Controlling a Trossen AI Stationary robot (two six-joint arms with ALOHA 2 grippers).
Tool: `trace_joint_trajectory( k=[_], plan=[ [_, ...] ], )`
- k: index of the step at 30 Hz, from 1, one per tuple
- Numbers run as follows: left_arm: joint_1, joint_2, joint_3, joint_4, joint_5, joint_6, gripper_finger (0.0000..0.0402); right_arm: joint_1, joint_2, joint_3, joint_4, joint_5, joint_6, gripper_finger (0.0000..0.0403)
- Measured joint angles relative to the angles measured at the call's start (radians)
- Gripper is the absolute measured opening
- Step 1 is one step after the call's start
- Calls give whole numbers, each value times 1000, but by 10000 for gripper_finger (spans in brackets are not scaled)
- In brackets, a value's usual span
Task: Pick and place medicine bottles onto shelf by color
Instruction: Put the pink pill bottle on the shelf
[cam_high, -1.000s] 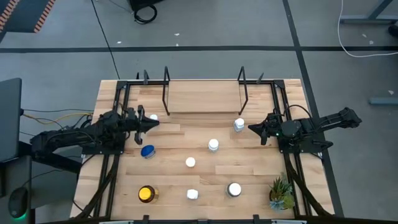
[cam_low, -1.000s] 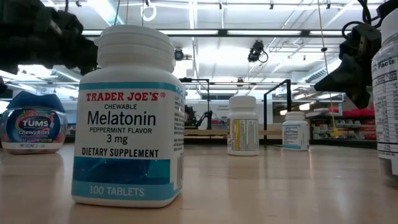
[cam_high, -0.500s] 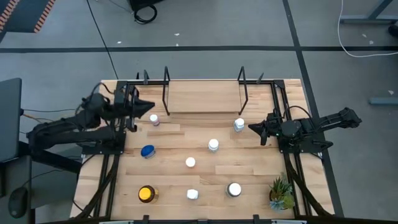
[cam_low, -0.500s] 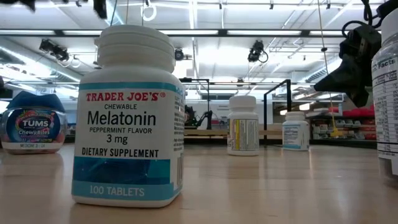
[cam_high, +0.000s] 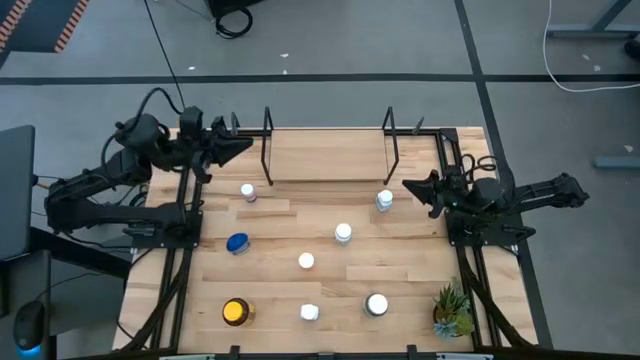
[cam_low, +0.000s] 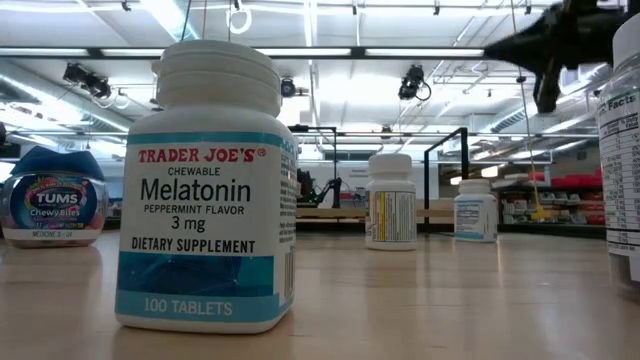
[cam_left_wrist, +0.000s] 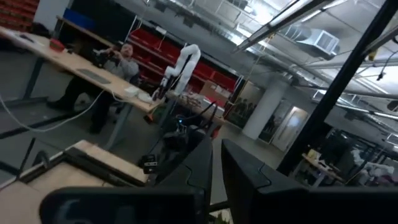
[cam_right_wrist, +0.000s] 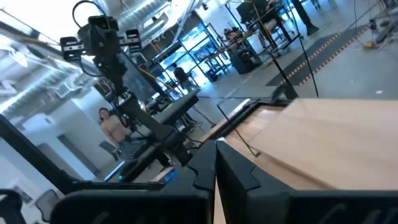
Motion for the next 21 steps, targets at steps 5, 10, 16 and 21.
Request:
trace_joint_trajectory(
  k=[5,10,16,21],
  plan=[
    [-16,-2,10,0,0,56,42,0,190,221,-133,-4,-99,17],
    [-25,-3,10,-21,1,38,43,-13,442,498,-554,-22,-88,17],
    [-31,-3,10,-40,0,31,37,-65,723,753,-914,-25,155,17],
    [-31,-3,10,-39,0,-47,36,-85,867,926,-922,-43,204,17]
  ],
)
